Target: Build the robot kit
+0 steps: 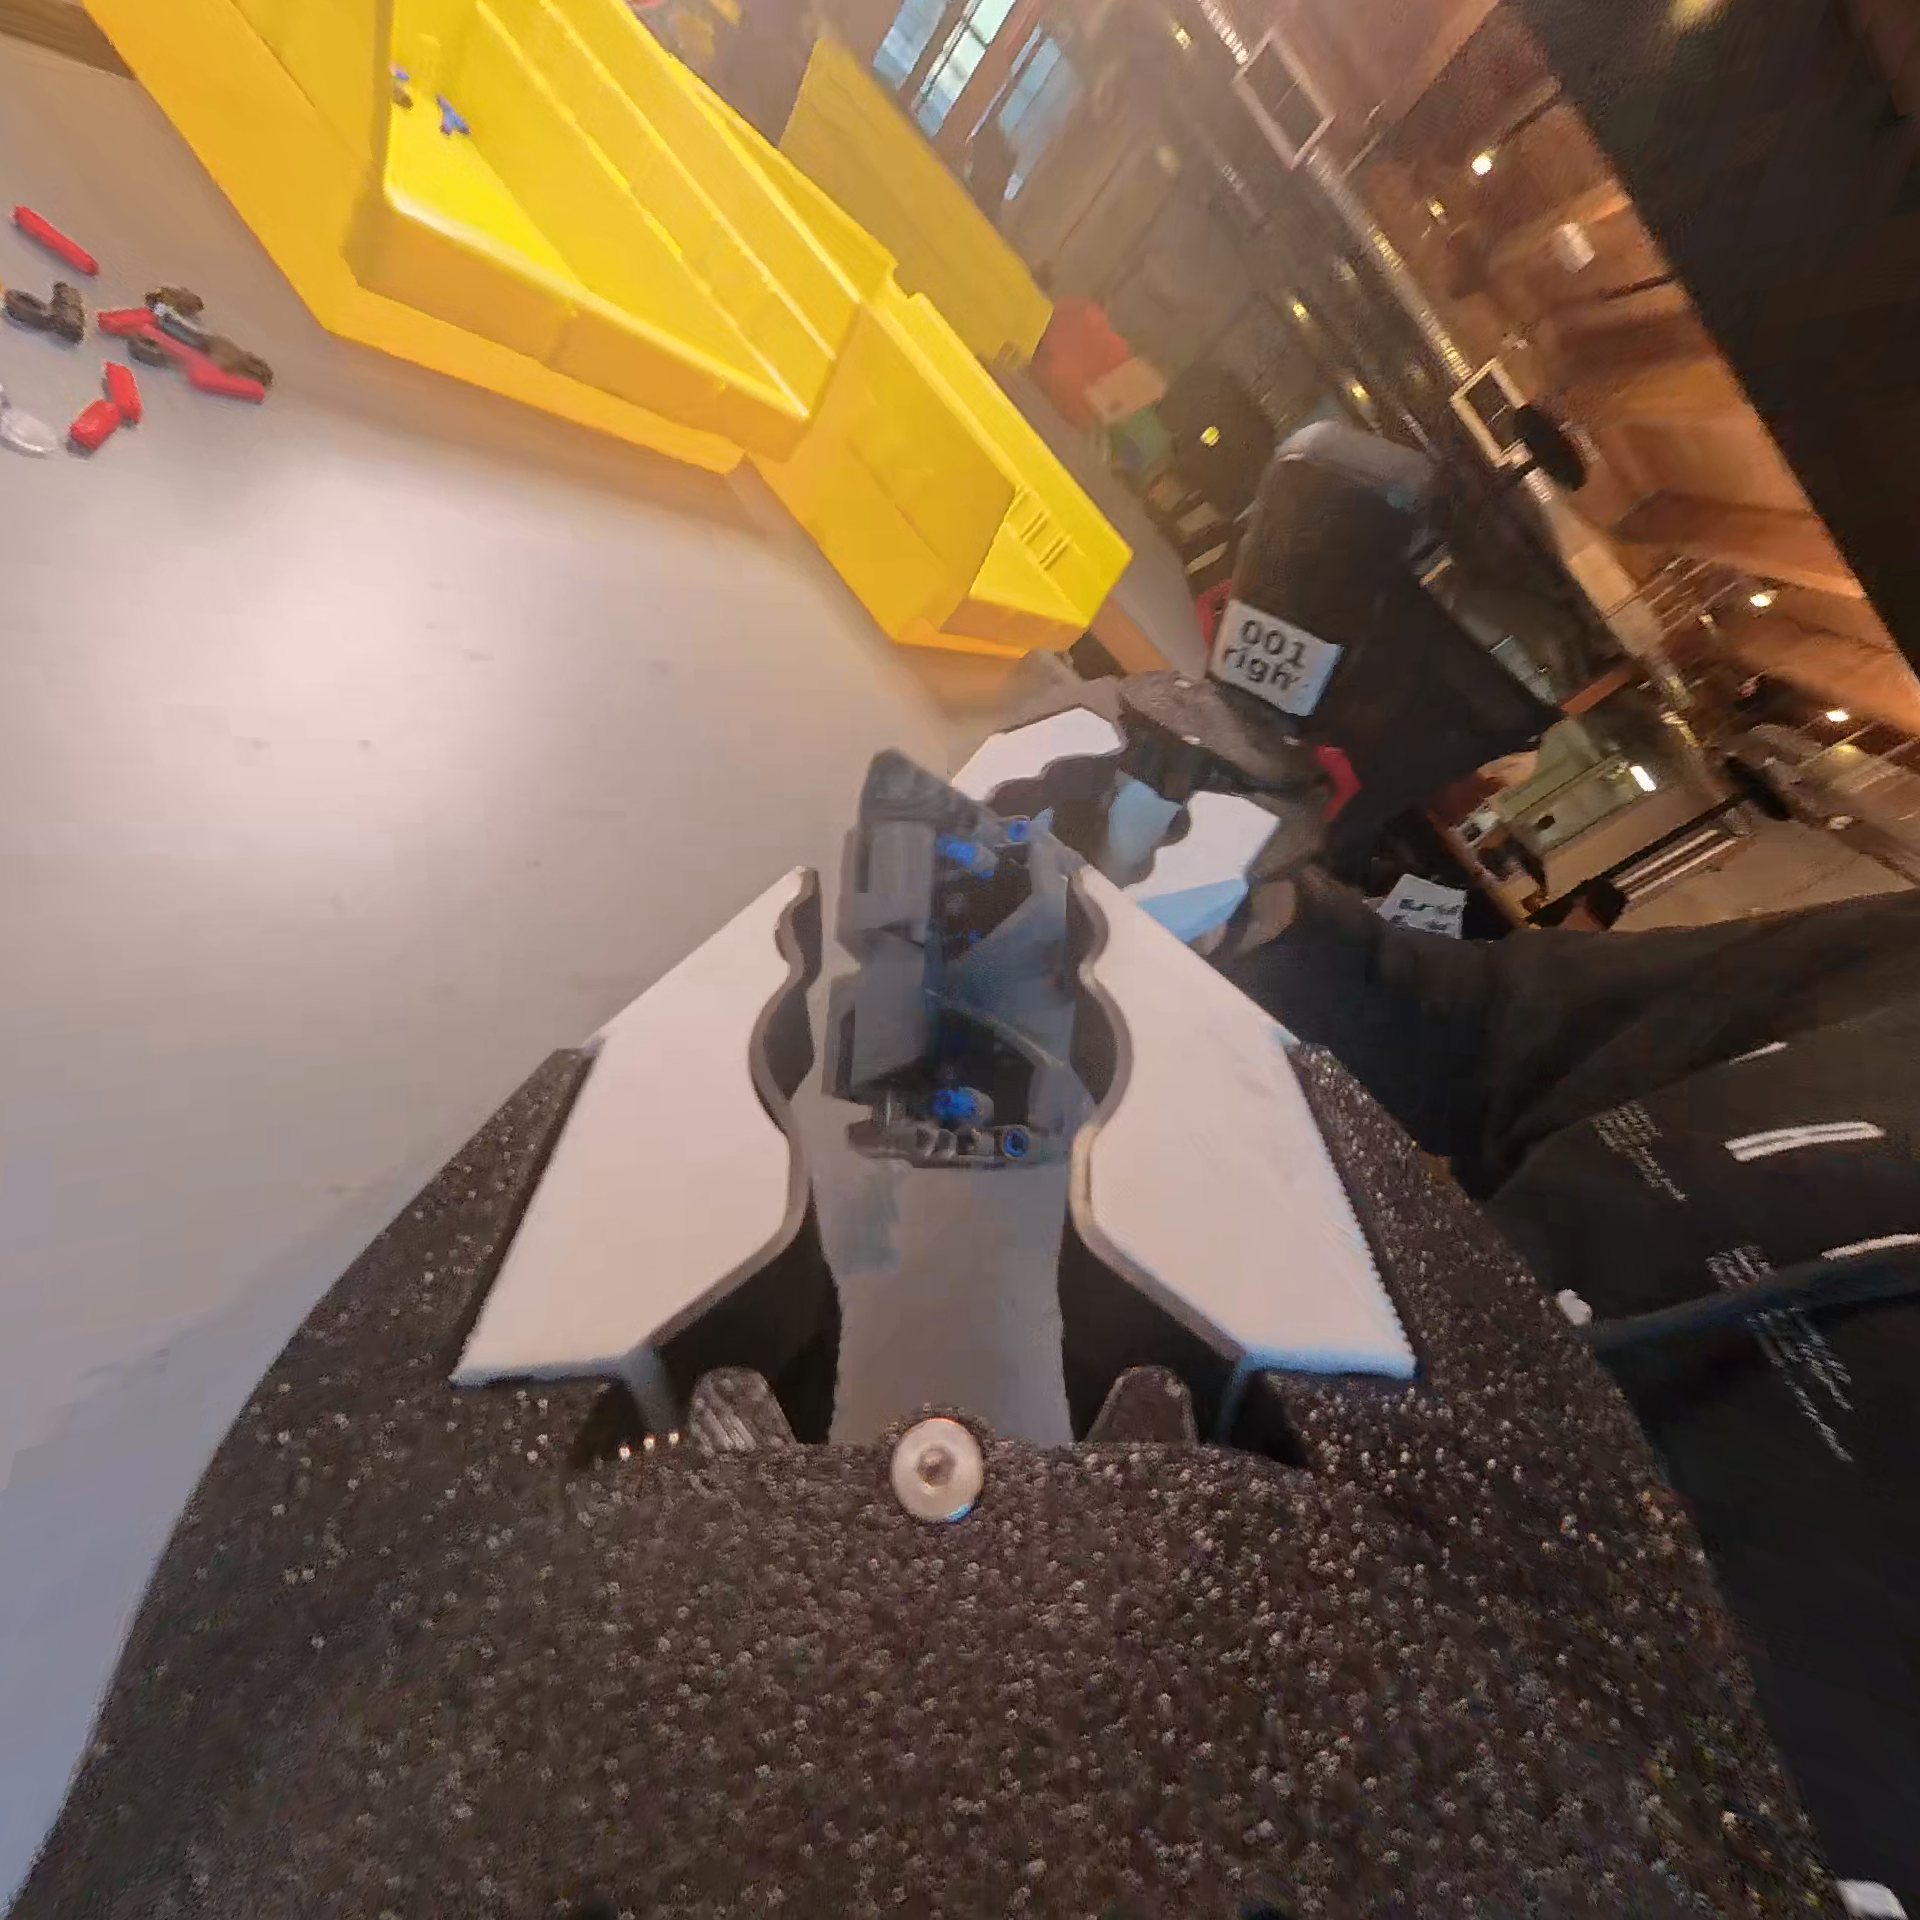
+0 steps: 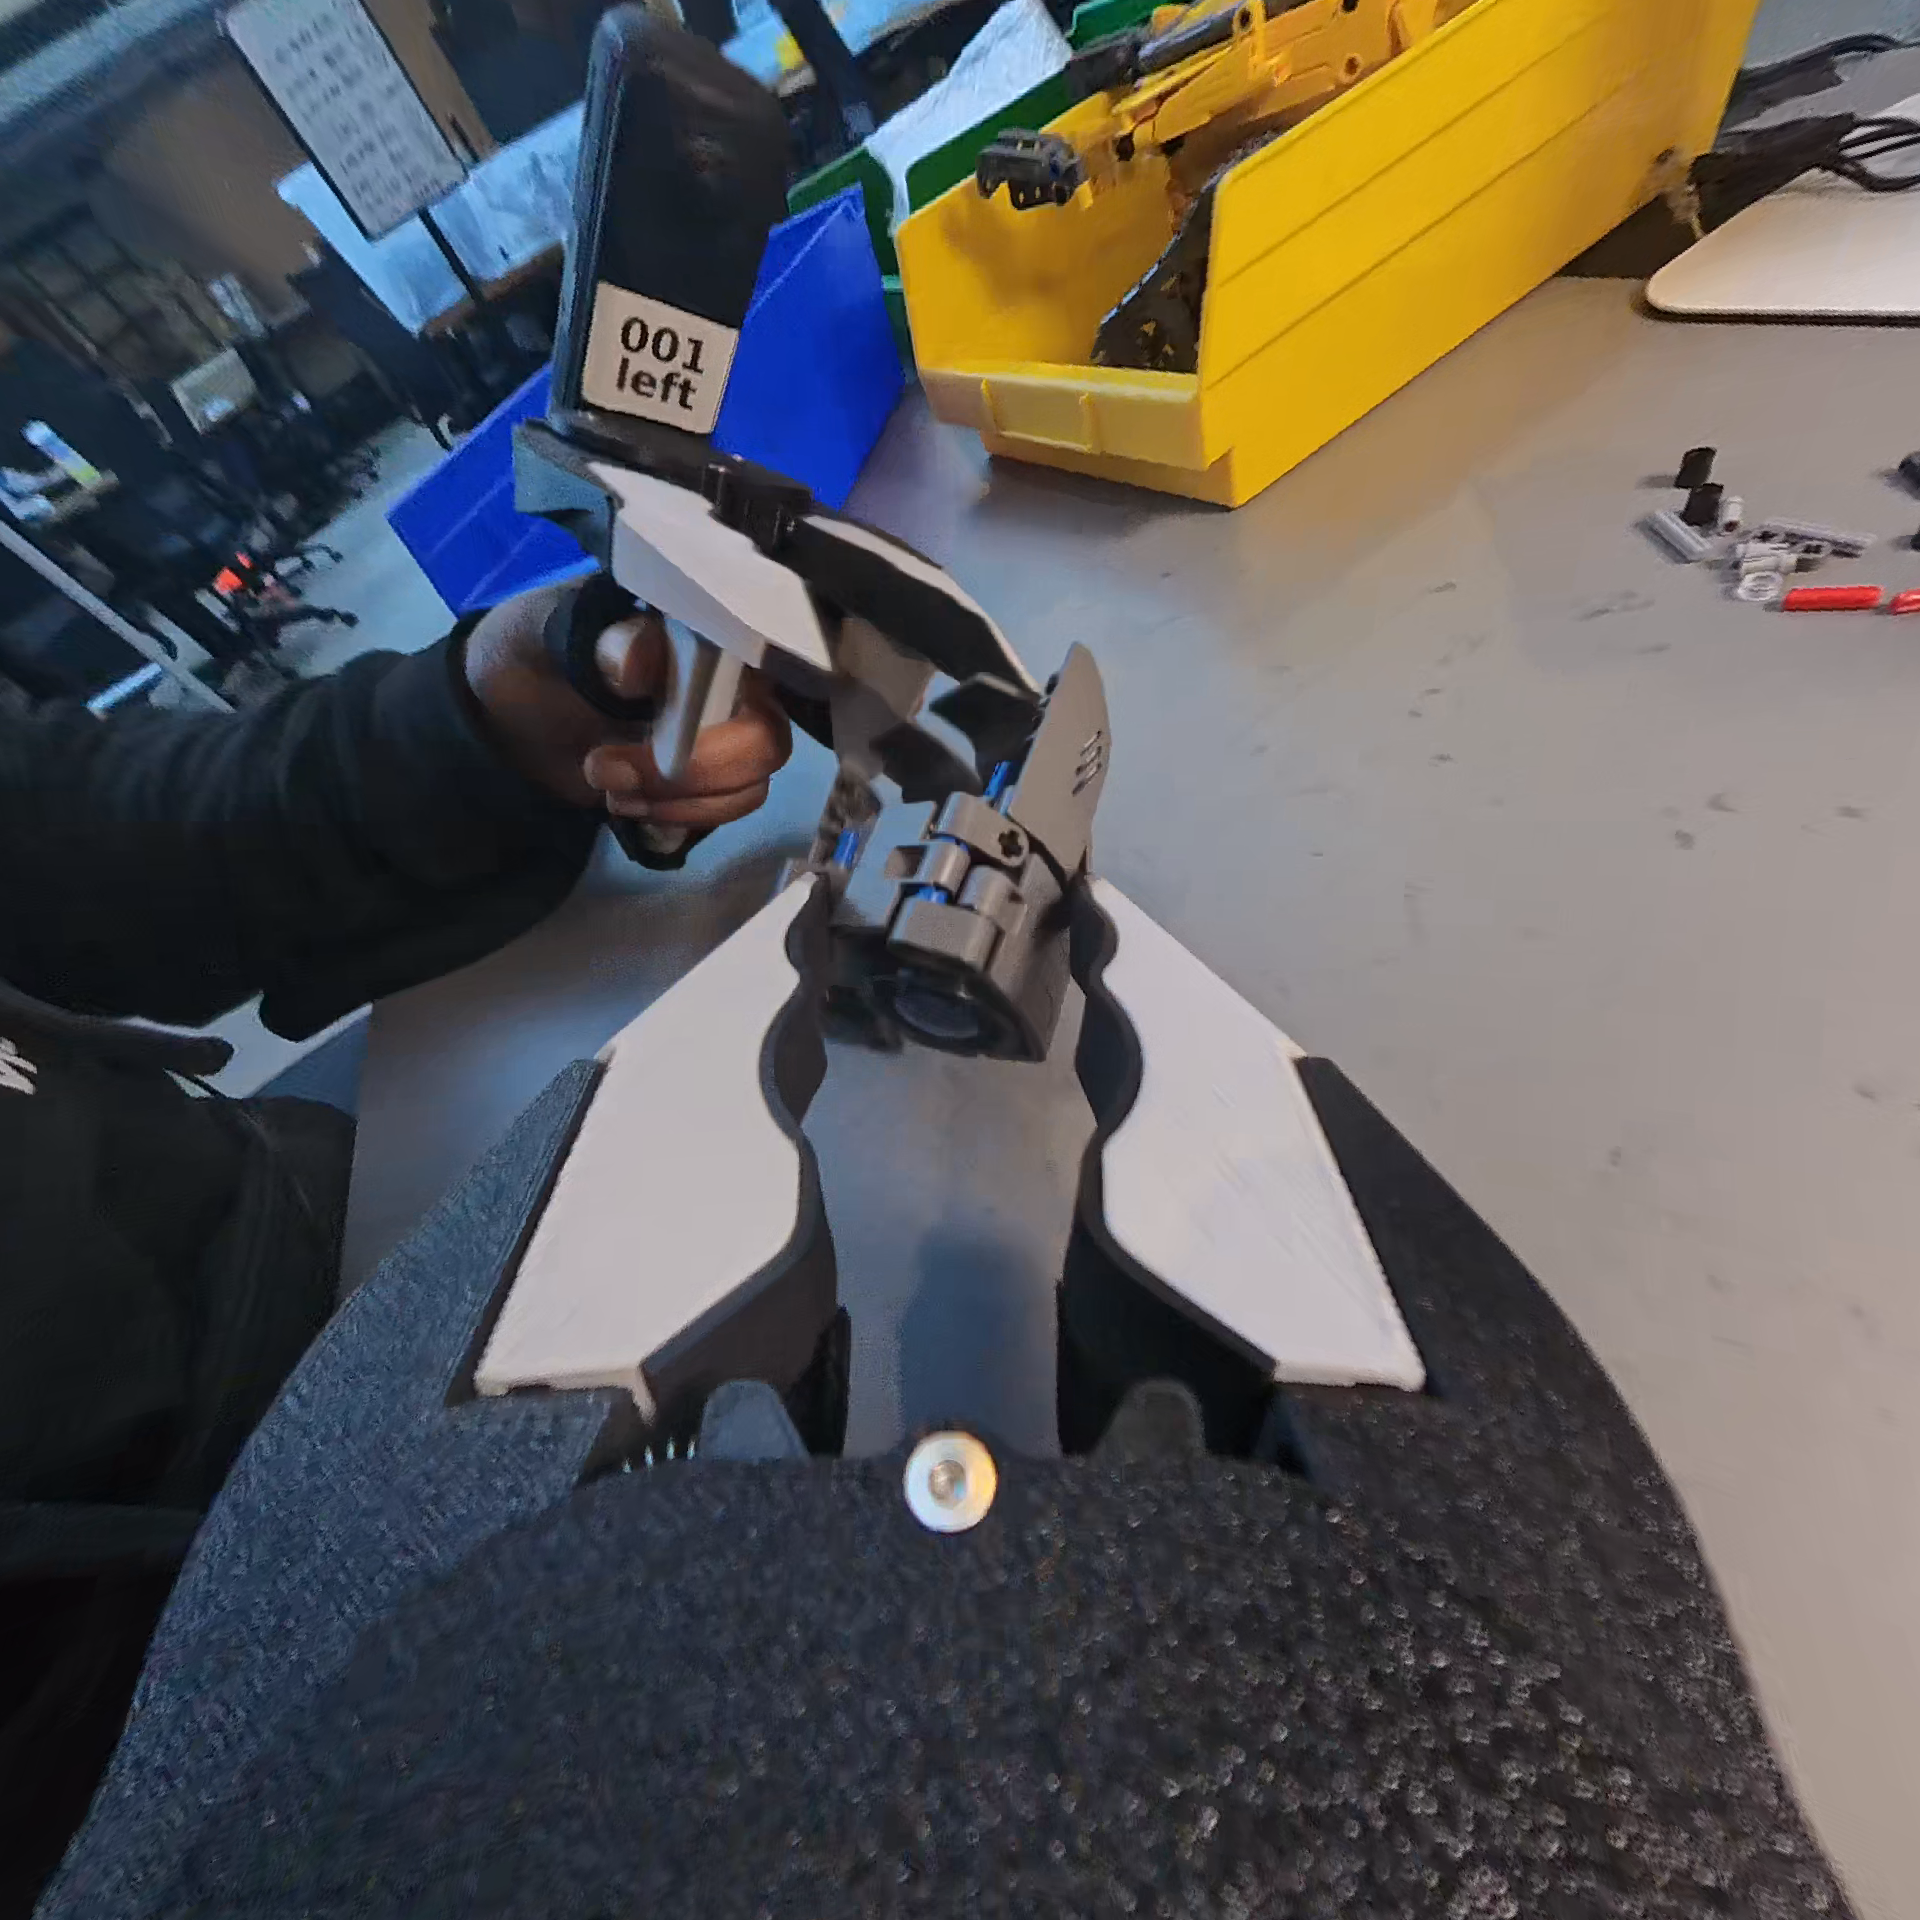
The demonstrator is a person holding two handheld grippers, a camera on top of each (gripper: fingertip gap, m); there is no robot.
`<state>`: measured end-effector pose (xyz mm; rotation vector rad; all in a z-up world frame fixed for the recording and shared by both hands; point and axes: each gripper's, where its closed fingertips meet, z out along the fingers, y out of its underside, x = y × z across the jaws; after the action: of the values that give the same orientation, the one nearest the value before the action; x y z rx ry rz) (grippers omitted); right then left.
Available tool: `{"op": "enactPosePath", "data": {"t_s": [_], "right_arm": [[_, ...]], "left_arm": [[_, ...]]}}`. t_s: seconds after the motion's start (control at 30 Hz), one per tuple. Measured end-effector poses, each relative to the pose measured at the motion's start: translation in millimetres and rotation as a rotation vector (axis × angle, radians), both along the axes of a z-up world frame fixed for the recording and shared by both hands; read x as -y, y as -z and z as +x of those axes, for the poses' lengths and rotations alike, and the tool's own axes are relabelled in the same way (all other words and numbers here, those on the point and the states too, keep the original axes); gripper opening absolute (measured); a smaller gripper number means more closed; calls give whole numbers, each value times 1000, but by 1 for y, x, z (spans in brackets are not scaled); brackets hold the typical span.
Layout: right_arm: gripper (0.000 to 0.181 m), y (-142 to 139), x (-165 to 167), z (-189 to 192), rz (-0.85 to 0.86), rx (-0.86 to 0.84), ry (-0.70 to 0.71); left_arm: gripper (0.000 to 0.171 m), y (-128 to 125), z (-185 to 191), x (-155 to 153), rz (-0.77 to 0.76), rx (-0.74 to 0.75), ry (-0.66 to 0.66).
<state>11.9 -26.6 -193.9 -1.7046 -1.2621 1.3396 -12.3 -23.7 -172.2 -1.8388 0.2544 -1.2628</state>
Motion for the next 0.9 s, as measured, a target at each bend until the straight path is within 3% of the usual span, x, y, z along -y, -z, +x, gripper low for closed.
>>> {"op": "enactPosePath", "data": {"t_s": [0.1,0.2,0.37,0.57,0.77,0.9], "right_arm": [[42,-8,-8,6,-76,-63,24],[41,-5,-9,8,-133,-53,-7],[41,-1,-3,6,-263,-42,-130],[41,-5,1,1,-351,-87,-241],[41,15,0,-3,-226,52,-270],[46,24,-7,-2,-95,126,-256]], "left_arm": [[46,-4,-7,11,5,23,58],[47,16,-3,20,-46,-53,128],[49,38,21,36,46,-304,250],[37,50,32,35,110,-472,237],[20,68,21,29,17,-556,181],[15,70,16,25,-29,-529,152]]}}
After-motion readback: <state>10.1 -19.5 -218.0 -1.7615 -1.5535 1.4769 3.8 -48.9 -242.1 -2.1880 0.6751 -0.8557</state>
